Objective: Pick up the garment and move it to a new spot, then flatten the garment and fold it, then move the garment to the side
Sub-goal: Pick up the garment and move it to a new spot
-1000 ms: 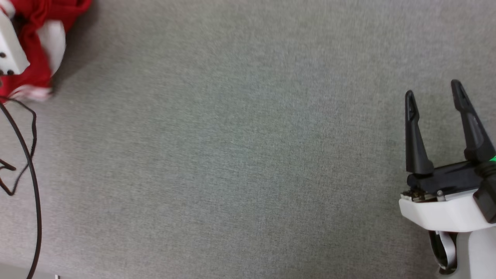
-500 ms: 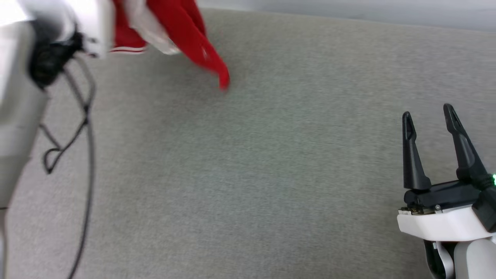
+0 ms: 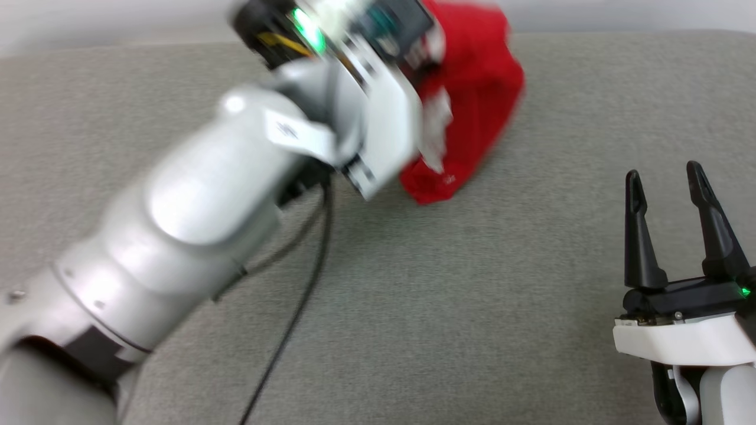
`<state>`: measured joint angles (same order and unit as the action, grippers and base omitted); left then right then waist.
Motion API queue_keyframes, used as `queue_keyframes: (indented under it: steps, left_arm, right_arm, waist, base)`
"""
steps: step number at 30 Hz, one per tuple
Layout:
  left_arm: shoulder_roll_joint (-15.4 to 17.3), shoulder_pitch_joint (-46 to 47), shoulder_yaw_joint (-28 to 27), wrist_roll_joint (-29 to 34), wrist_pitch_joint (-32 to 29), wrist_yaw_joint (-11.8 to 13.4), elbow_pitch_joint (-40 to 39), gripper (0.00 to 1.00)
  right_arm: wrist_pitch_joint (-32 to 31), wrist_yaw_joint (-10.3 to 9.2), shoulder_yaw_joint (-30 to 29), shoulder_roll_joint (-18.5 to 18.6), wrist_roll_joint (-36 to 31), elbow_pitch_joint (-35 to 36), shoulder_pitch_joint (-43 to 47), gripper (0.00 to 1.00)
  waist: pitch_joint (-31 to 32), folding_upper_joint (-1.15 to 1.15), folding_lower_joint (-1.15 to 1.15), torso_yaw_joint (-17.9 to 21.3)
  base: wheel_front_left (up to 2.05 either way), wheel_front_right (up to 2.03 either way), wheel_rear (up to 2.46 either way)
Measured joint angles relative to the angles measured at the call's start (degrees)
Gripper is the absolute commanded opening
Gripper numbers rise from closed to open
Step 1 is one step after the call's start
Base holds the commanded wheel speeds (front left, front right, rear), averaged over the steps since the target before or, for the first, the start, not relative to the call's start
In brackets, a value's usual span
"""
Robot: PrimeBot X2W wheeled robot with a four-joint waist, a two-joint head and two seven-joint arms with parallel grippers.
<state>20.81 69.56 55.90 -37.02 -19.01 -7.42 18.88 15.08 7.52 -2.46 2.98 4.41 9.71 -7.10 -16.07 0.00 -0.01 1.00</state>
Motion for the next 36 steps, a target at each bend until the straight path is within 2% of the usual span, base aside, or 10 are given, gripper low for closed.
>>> queue_keyframes:
  steps: [8,14,17,19,20,21,25,27,32,36]
  left_arm:
    - [-3.77,-5.94,14.32,-3.36,2.1,-0.07,1.6,0.0]
    - [-5.97,-13.62,17.35,-4.66,-0.68,-0.07,2.5,0.0]
    - [-6.75,-18.41,17.45,-2.36,-3.87,-0.05,1.35,0.0]
    - [-7.01,-19.63,17.51,-2.33,-3.25,-0.07,1.07,0.0]
    - [-7.01,-19.56,17.51,-2.27,-2.32,-0.07,1.25,0.31]
    - [-6.95,-19.27,17.52,-1.94,-0.86,-0.07,1.78,1.0]
    - [-7.34,-17.59,16.72,-1.35,6.16,-0.02,3.97,1.0]
    - [-7.69,-17.6,15.11,-1.35,9.81,1.14,4.24,1.0]
    - [-7.01,-19.33,11.47,-0.98,17.45,5.61,2.9,1.0]
    - [-4.85,-22.2,9.1,-0.94,21.51,9.83,0.91,1.0]
  right_arm:
    - [0.0,0.0,-0.83,0.0,0.79,-0.11,-0.24,1.0]
    - [0.0,-0.01,-1.18,-0.01,0.87,-0.43,-0.31,1.0]
    - [0.0,0.0,-1.24,-0.01,0.87,-0.56,-0.57,1.0]
    - [0.0,-0.01,-1.36,-0.01,0.83,-0.88,-0.57,1.0]
    - [0.0,0.0,-1.46,0.0,0.73,-0.99,-0.54,1.0]
    - [0.0,-0.01,-1.53,-0.01,0.66,-1.08,-0.49,1.0]
    - [0.0,0.0,-1.7,-0.02,0.52,-1.71,0.4,1.0]
    - [0.0,-0.01,-1.65,-0.01,0.48,-1.97,0.98,1.0]
    - [0.0,-0.01,-1.99,-0.02,0.34,-2.83,3.25,1.0]
    - [0.0,-0.01,-2.09,-0.02,0.34,-3.39,5.1,1.0]
  waist:
    - [-1.26,0.0,0.0,2.98]
    - [-1.91,0.0,0.0,3.14]
    - [-2.08,0.0,0.0,3.05]
    - [-1.96,0.0,0.01,2.71]
    - [-1.79,0.0,0.01,2.51]
    - [-1.54,0.0,0.01,2.28]
    - [0.18,0.0,0.01,1.29]
    - [1.45,0.0,0.01,0.83]
    - [5.02,0.0,0.01,-0.47]
    - [7.69,0.0,0.01,-1.71]
  base:
    - [0.0,0.0,0.0]
    - [0.0,0.0,0.0]
    - [0.0,0.0,0.0]
    - [0.0,0.0,0.0]
    - [0.0,0.0,0.0]
    - [0.0,0.0,0.0]
    - [0.0,0.0,0.0]
    - [0.0,0.0,0.0]
    - [0.0,0.0,0.0]
    - [0.0,0.0,0.0]
